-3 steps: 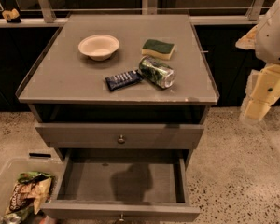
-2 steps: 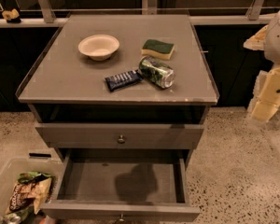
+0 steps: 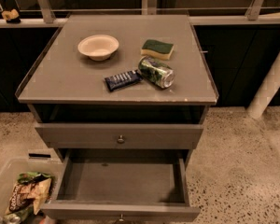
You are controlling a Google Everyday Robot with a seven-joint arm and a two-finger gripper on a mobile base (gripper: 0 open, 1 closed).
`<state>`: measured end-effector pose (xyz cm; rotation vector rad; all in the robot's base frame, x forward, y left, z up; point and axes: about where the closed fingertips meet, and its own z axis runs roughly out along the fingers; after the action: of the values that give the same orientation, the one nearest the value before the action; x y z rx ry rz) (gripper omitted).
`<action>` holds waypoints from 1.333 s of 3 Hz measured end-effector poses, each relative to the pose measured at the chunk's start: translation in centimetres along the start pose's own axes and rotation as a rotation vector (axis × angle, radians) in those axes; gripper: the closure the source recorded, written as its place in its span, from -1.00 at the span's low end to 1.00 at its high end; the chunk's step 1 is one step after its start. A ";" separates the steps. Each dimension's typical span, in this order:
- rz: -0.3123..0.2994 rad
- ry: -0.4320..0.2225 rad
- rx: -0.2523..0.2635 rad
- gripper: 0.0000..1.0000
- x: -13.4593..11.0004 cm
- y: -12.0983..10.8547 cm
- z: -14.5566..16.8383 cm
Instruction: Close middle drawer
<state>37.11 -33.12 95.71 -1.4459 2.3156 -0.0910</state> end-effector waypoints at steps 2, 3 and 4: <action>0.008 -0.094 -0.015 -1.00 7.0 4.1 6.0; 0.003 -0.190 -0.082 -1.00 6.2 7.6 14.7; 0.027 -0.285 -0.177 -1.00 4.3 12.1 23.7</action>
Offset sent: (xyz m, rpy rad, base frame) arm -0.0488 -0.0130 -0.2097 0.1889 0.0101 0.0775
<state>34.10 -27.57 69.51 -1.4053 2.1506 0.3155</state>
